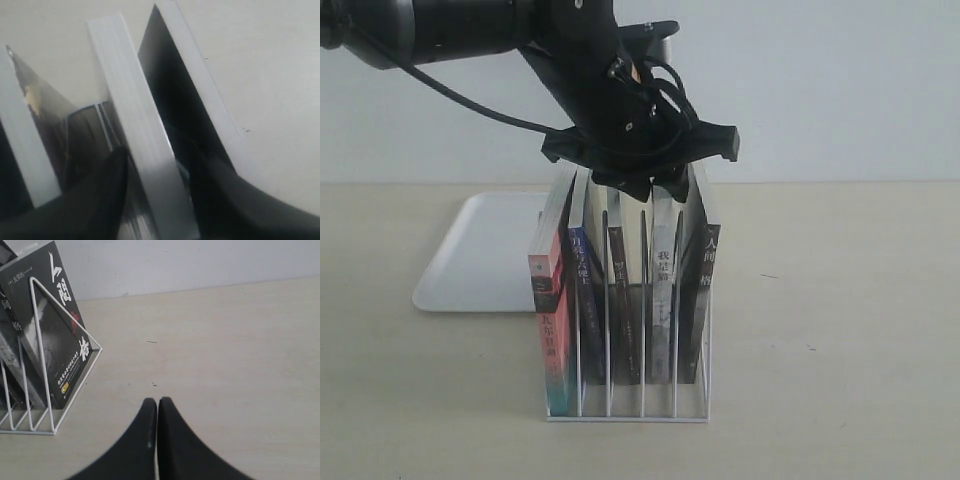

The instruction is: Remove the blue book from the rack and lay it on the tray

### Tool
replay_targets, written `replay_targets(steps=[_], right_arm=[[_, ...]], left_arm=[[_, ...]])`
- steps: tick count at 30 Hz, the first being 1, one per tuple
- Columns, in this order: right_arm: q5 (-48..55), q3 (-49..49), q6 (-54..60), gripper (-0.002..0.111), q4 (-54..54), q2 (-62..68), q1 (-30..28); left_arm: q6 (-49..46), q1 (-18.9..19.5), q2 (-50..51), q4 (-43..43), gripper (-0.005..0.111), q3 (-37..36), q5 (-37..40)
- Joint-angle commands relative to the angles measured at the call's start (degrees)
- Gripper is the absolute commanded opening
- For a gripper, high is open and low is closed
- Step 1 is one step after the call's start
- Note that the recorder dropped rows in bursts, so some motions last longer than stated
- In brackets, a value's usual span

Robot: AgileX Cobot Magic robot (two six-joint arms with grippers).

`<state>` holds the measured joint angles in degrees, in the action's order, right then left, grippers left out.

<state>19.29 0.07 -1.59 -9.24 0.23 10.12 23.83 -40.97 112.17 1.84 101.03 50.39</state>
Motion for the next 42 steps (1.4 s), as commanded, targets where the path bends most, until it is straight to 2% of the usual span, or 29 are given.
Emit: replay_targets(steps=[1, 14, 24, 30, 35, 42], right_arm=[[-0.1, -0.07, 0.18, 0.0, 0.59, -0.23, -0.34], [-0.1, -0.07, 0.18, 0.0, 0.59, -0.23, -0.34], [-0.1, -0.07, 0.18, 0.0, 0.59, -0.23, -0.34], [-0.1, -0.07, 0.18, 0.0, 0.59, -0.23, -0.34], [-0.1, -0.07, 0.18, 0.0, 0.59, -0.23, -0.34], [-0.1, -0.07, 0.18, 0.0, 0.59, -0.23, -0.34]], left_arm=[[0.72, -0.23, 0.07, 3.08, 0.036, 1.03, 3.29], [1.11, -0.23, -0.82, 3.53, 0.004, 1.03, 1.46], [1.66, -0.23, -2.52, 2.89, 0.004, 8.61, 8.09], [1.23, -0.23, -4.21, 1.88, 0.004, 11.99, 9.22], [0.62, -0.23, -4.45, 2.04, 0.004, 16.35, 14.32], [0.31, -0.23, -2.63, 2.04, 0.004, 15.52, 16.01]])
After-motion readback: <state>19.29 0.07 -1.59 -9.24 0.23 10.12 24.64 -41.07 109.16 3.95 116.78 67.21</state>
